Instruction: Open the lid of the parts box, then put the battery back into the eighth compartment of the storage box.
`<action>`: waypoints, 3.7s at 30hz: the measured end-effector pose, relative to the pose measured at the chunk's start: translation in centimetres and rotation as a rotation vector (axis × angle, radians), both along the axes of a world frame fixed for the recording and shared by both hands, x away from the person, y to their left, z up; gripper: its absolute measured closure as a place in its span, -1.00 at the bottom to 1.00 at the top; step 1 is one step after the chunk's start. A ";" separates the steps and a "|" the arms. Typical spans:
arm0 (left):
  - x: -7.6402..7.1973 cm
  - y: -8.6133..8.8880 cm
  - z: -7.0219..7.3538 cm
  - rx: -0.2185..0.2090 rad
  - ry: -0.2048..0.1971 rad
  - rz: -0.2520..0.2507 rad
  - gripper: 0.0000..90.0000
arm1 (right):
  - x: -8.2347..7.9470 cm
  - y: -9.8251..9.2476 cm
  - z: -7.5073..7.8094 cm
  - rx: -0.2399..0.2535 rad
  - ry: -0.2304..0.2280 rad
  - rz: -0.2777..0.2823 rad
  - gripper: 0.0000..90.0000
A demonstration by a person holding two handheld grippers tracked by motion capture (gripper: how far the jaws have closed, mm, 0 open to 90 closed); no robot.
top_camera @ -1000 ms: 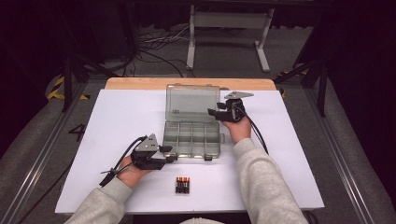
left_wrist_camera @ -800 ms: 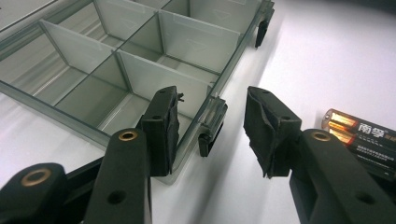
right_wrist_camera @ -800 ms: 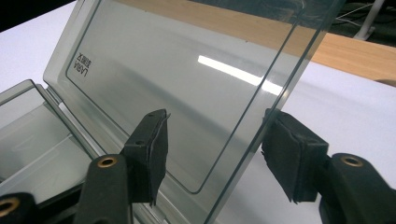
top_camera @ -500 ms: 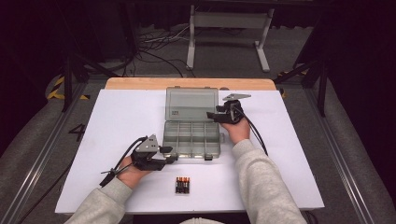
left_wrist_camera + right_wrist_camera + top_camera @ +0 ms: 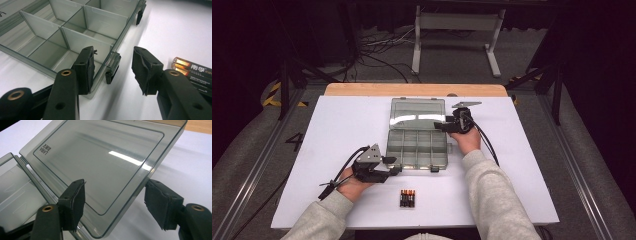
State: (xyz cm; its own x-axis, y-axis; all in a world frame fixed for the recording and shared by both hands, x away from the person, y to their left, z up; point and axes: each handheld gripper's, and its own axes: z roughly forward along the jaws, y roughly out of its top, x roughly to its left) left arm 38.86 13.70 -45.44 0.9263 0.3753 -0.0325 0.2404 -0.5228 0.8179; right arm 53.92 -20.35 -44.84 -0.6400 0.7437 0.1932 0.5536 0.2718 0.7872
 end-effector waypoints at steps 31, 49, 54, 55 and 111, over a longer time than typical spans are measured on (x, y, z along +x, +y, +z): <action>-2.5 3.1 3.2 -0.071 -0.042 0.042 -0.36 | -6.5 -0.9 7.1 -0.042 -0.233 0.099 -0.59; -4.0 7.6 3.7 -0.108 -0.050 0.130 -0.58 | -12.6 0.1 10.6 -0.017 -0.343 0.237 -0.69; -4.4 7.8 3.7 -0.123 -0.043 0.147 -0.60 | -13.4 0.3 10.8 -0.001 -0.343 0.262 -0.73; -4.5 8.0 3.7 -0.119 -0.052 0.151 -0.59 | -13.6 0.4 10.8 0.008 -0.342 0.268 -0.73; -4.9 8.8 3.2 -0.124 -0.066 0.172 -0.57 | -18.2 5.8 7.3 -0.146 -0.207 0.536 -0.96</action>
